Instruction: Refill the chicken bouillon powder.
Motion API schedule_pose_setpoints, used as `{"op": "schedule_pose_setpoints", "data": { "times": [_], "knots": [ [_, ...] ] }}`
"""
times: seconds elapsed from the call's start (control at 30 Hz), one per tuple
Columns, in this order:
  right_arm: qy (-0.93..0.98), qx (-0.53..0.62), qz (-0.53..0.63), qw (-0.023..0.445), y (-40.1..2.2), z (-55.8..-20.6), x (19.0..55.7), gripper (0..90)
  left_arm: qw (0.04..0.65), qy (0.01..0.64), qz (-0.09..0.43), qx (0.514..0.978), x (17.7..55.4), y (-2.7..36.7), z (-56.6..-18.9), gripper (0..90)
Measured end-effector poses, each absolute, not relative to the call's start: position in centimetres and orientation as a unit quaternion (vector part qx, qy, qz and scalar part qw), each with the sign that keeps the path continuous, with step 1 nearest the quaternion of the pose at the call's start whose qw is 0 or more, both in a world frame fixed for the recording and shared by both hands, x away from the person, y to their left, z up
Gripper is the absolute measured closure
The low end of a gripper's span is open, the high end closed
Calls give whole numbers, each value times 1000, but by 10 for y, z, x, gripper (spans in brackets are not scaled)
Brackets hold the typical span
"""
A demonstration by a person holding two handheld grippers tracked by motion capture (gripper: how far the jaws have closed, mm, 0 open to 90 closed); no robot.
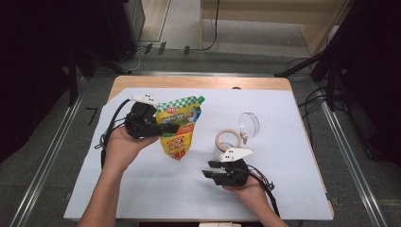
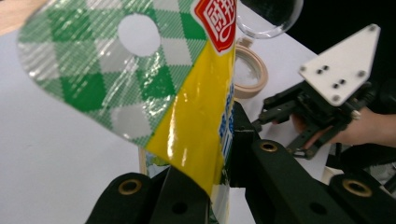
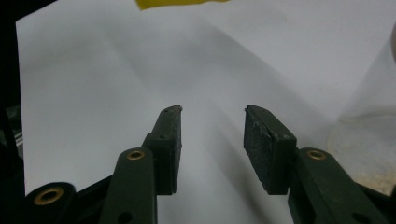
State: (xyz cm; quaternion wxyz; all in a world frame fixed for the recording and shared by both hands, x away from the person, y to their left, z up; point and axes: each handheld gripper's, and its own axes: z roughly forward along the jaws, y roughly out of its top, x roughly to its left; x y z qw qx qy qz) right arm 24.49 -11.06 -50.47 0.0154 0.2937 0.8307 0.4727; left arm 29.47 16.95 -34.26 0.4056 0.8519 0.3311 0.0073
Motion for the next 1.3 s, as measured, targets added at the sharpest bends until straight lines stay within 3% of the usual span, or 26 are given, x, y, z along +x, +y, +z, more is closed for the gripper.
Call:
{"op": "schedule_pose_setpoints", "data": {
  "times": [0.23, 0.33, 0.53, 0.73, 0.9, 1.3],
  "knots": [
    [831, 302, 466, 26, -97, -505, 251, 664, 416, 314, -8, 854, 286, 166, -337, 894],
    [831, 300, 467, 41, -85, -503, 252, 757, 407, 306, -11, 860, 280, 163, -334, 894],
    [830, 298, 467, 62, -71, -504, 253, 839, 404, 287, -24, 868, 270, 154, -330, 893],
    [823, 312, 469, 76, -72, -508, 259, 806, 404, 269, -43, 873, 264, 149, -325, 893],
    [818, 286, 490, 96, -70, -507, 253, 708, 404, 265, -81, 872, 265, 147, -328, 893],
    [839, 200, 487, 136, -61, -504, 232, 685, 407, 303, -68, 859, 273, 146, -337, 886]
  ]
}}
